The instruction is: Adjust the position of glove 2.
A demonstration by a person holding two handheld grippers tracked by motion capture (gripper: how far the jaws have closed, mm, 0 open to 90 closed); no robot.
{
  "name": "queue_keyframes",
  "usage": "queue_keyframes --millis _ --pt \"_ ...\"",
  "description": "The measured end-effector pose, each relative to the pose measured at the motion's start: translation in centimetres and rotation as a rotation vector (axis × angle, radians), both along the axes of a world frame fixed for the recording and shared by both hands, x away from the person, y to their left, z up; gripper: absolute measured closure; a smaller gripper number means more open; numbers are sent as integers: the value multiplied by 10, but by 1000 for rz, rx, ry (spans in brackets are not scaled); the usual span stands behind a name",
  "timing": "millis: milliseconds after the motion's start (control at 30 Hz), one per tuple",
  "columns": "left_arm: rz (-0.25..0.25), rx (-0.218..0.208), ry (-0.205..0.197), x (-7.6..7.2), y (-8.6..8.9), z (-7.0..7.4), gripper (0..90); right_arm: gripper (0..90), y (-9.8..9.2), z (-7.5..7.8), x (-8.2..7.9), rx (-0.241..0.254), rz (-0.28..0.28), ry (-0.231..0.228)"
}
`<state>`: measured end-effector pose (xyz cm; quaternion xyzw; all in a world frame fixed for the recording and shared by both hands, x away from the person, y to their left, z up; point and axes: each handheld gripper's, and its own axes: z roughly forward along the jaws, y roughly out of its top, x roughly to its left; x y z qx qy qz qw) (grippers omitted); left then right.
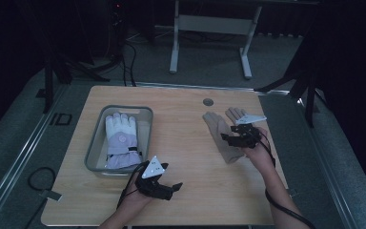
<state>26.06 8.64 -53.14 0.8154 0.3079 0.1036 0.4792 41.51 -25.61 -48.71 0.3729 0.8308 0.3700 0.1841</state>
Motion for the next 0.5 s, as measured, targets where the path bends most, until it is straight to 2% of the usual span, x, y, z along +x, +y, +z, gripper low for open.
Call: queue_keyframes --millis 67,167,267,333,500 --pt "-3 9 5 -2 -1 -2 94 421 -5 -5 4 -16 -16 2" --pt "-26 15 4 -5 -5 -5 16 427 -10 -11 9 -17 -21 7" --pt "-41 24 -15 -7 -8 -8 16 427 -10 -19 14 -30 -21 18" --pt "-46 14 -12 -7 -9 -9 16 427 -9 -24 18 -52 -21 19" --pt "-48 26 -23 -8 -10 -12 16 427 -4 -36 28 -70 -24 48"
